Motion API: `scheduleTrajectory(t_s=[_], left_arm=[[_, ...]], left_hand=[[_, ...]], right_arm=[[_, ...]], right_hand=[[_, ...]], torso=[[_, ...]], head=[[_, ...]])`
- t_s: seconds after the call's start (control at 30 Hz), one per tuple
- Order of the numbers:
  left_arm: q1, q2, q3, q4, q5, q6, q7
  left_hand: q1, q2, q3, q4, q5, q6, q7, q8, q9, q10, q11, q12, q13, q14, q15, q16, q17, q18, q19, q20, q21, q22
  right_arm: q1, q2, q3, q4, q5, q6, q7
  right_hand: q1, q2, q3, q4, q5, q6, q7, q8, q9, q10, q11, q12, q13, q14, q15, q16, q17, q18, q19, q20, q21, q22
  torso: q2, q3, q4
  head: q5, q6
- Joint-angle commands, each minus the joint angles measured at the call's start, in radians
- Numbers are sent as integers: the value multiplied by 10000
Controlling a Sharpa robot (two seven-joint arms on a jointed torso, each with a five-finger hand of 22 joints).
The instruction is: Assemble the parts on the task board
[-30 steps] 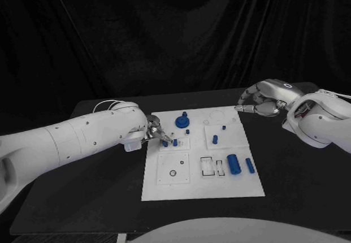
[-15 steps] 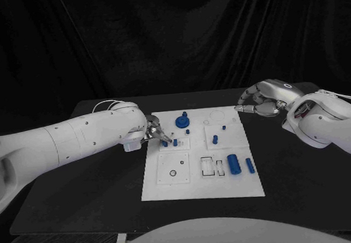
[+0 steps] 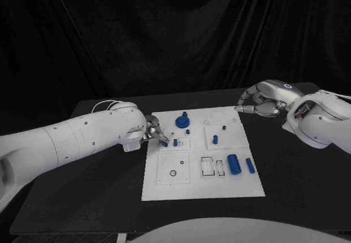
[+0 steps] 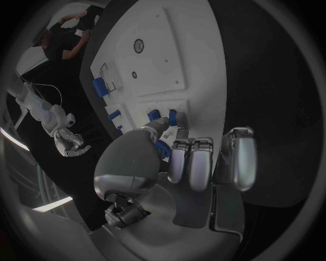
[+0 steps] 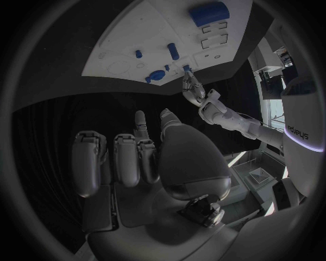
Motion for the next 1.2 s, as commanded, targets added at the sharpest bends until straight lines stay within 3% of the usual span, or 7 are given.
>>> scheduleTrajectory(t_s=[0.03, 0.33, 0.4, 0.47, 0.73, 1.0, 1.2], left_arm=[[-23, -11, 0, 22, 15, 103, 117], [-23, -10, 0, 39, 15, 116, 129], [-23, -2, 0, 40, 15, 121, 128], [-23, 6, 0, 38, 15, 119, 129], [-23, 31, 0, 15, 15, 87, 142], [-24, 66, 0, -6, 15, 61, 146], [-24, 78, 0, -17, 15, 16, 182]], left_hand=[[115, 1, 59, -22, 73, -79, 2, 66, 15, 1060, -73, -6, 2631, 1074, -28, 27, 2635, 15, -84, -6, -46, 2013], [142, -27, 100, -61, -20, -67, 2, 85, 27, 1060, -71, -6, 2631, 1074, -32, 27, 2635, 16, -88, -9, -50, 2012], [-29, -37, -3, 91, -1284, -35, 29, 112, 36, 1060, -49, -6, 2631, 1074, -13, 27, 2635, 13, -85, -2, -45, 2013], [-211, -36, -183, 290, -2023, -37, 64, 98, 17, 1060, -22, -6, 2631, 1074, 6, 27, 2635, 14, -89, 17, -52, 2011], [-928, 24, -939, 1122, -3251, 45, 121, 118, -7, 1060, 37, -6, 2631, 1074, 63, 27, 2635, 15, -82, 72, -50, 2012], [-1231, -13, -1506, 1586, -3466, 230, 67, 432, 235, 1060, 2, -6, 2631, 1074, 40, 27, 2635, 13, -69, 64, -38, 2017], [-1248, 74, -2009, 1731, -3492, 206, -30, 1127, 1031, 1060, -81, -6, 2631, 1074, -31, 27, 2635, 9, -56, -2, -18, 2024]], right_arm=[[-26, 0, 8, 1, -17, -37, -64], [-35, 34, 8, -30, -17, -4, -66], [-36, 40, 8, -35, -17, 1, -68], [-37, 43, 8, -37, -16, 8, -74], [-39, 33, 8, -38, -16, 22, -90], [-39, 30, 8, -37, -16, 19, -85], [-39, 23, 8, -34, -16, 15, -85]], right_hand=[[64, 73, -4, -57, 62, -3, 27, -26, -9, 1065, 77, 36, 2629, 554, 65, -39, -17, 92, 463, 89, -22, 2197], [60, 88, -2, -51, 78, 0, 27, -28, -12, 1065, 78, 36, 2629, 553, 66, -41, -22, 91, 464, 91, -21, 2197], [60, 91, -1, -50, 81, 0, 27, -29, -12, 1065, 78, 36, 2629, 555, 66, -37, -13, 92, 463, 91, -25, 2196], [60, 91, -1, -50, 81, 0, 27, -29, -12, 1065, 78, 36, 2629, 555, 66, -37, -13, 92, 463, 91, -25, 2196], [60, 91, -1, -50, 81, 0, 27, -29, -12, 1065, 78, 36, 2629, 555, 66, -37, -13, 92, 463, 91, -25, 2196], [60, 91, -1, -50, 81, 0, 27, -29, -12, 1065, 78, 36, 2629, 555, 66, -37, -13, 92, 463, 91, -25, 2196], [60, 91, -1, -50, 81, 0, 27, -29, -12, 1065, 78, 36, 2629, 555, 66, -37, -13, 92, 463, 91, -25, 2196]], torso=[[-3, 2, 1], [-2, -1, -4], [-2, 0, -3], [1, 1, -2], [1, 2, -1], [1, 0, -2], [0, 2, -5]], head=[[5, 2], [53, 2], [52, 2], [49, 2], [44, 2], [35, 2], [30, 2]])
